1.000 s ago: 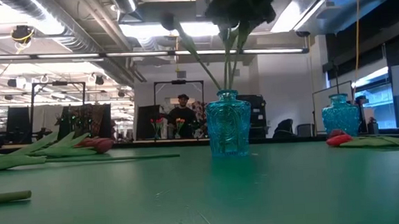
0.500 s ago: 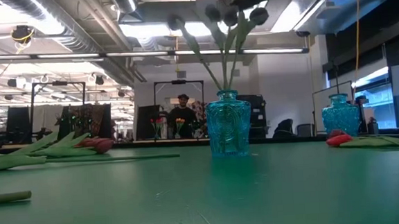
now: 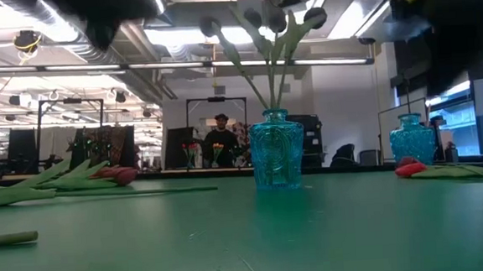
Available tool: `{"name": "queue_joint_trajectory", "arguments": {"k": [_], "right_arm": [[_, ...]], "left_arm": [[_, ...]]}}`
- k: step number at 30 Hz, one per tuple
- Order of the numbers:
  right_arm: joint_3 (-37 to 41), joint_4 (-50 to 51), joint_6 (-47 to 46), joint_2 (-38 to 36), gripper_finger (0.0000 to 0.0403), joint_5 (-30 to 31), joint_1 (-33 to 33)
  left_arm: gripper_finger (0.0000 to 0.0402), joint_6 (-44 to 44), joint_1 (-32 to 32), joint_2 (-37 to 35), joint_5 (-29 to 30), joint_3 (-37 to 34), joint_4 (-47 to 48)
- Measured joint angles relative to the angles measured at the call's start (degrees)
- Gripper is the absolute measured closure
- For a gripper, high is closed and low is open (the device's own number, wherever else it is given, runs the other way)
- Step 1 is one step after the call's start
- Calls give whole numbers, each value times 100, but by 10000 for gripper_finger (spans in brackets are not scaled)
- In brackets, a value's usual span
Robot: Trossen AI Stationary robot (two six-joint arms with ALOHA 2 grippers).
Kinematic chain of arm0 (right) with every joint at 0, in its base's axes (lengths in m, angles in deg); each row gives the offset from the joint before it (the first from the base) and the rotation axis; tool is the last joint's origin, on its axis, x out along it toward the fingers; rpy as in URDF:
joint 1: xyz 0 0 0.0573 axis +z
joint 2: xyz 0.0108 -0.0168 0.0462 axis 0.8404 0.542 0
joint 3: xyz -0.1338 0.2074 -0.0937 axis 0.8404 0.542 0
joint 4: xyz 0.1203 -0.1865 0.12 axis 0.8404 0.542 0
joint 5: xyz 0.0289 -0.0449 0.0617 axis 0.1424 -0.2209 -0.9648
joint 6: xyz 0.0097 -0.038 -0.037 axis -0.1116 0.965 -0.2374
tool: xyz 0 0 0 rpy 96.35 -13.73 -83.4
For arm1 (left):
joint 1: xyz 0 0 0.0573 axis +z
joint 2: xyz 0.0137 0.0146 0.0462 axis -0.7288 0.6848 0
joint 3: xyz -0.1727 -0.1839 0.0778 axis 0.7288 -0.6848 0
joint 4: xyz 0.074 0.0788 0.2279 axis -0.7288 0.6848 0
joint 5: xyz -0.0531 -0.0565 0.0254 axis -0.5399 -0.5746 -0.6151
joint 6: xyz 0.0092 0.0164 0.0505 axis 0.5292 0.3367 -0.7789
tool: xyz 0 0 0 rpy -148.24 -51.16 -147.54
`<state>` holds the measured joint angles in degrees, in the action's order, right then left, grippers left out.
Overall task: Sort flowers into vase by color
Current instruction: Put the red tulip into the top blue vase
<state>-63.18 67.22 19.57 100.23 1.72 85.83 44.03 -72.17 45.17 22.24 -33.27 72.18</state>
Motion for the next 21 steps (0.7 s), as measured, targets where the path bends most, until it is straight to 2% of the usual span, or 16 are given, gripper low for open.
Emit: {"name": "queue_joint_trajectory", "arguments": {"k": [6,10,13,16,21], "right_arm": [[1407,-1186,22,-534,123,-792,-859],[2114,-1798,625,-773,123,-1118,-1476],[2411,-1971,873,-782,123,-1241,-1916],[2528,-2050,861,-782,135,-1008,-2184],[2598,-2518,1025,-748,198,-1235,-2283]], "left_arm": [[399,-268,369,-1,-399,-1274,-1666],[398,-300,419,-11,-356,-1753,-2370],[398,-252,444,-11,-324,-1852,-2510],[398,-125,435,-9,-376,-1865,-2552],[398,39,362,-8,-370,-1867,-3026]]}}
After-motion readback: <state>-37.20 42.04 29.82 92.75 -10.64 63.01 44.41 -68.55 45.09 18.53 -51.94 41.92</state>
